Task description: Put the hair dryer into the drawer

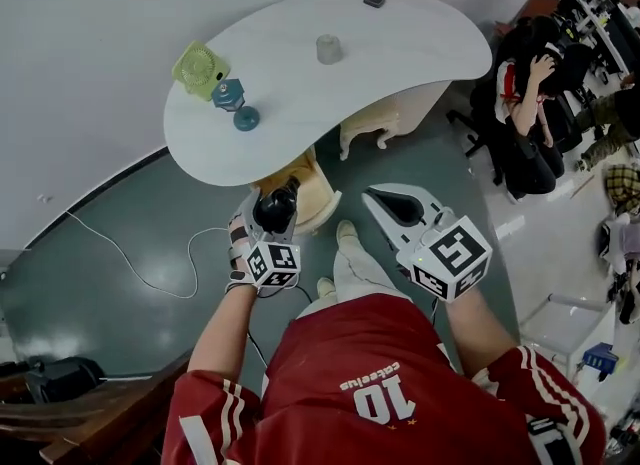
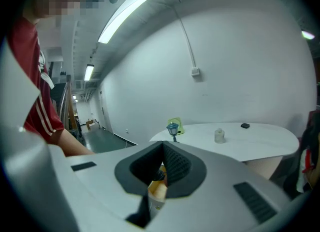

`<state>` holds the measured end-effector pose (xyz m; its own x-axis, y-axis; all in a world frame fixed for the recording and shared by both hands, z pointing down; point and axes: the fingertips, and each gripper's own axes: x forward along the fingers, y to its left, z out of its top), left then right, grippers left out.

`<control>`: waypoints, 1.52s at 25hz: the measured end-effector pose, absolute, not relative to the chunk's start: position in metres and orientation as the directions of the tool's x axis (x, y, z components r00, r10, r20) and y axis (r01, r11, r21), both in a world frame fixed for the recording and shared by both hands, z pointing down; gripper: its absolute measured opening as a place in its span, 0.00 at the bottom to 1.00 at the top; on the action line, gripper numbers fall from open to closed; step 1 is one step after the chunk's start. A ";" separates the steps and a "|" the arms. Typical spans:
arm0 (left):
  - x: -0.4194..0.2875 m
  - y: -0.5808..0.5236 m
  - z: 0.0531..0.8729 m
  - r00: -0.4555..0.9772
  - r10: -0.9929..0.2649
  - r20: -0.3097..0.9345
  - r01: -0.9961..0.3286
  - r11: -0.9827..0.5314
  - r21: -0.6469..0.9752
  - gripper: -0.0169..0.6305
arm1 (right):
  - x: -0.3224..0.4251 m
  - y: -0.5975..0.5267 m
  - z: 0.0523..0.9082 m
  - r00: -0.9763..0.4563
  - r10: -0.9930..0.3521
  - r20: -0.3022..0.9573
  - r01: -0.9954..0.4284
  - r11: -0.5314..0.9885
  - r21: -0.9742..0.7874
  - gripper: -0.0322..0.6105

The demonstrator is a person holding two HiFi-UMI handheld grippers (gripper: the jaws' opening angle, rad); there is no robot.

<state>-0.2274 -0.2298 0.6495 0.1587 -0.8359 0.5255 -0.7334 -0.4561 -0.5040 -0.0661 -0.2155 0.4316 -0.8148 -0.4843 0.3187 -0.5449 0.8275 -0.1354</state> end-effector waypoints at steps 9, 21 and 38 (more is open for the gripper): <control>-0.212 -0.269 0.733 0.155 -0.759 0.633 -0.585 -0.587 -0.560 0.63 | -0.054 -0.249 0.465 -0.800 -0.468 0.374 -0.557 0.813 -0.173 0.06; -0.203 -0.299 0.811 0.106 -0.696 0.710 -0.426 -0.677 -0.600 0.63 | -0.051 -0.257 0.489 -0.787 -0.421 0.451 -0.538 0.826 -0.168 0.06; -0.206 -0.272 0.855 0.162 -0.469 0.868 -0.347 -0.851 -0.395 0.60 | -0.068 -0.255 0.504 -0.795 -0.368 0.482 -0.504 0.843 -0.188 0.06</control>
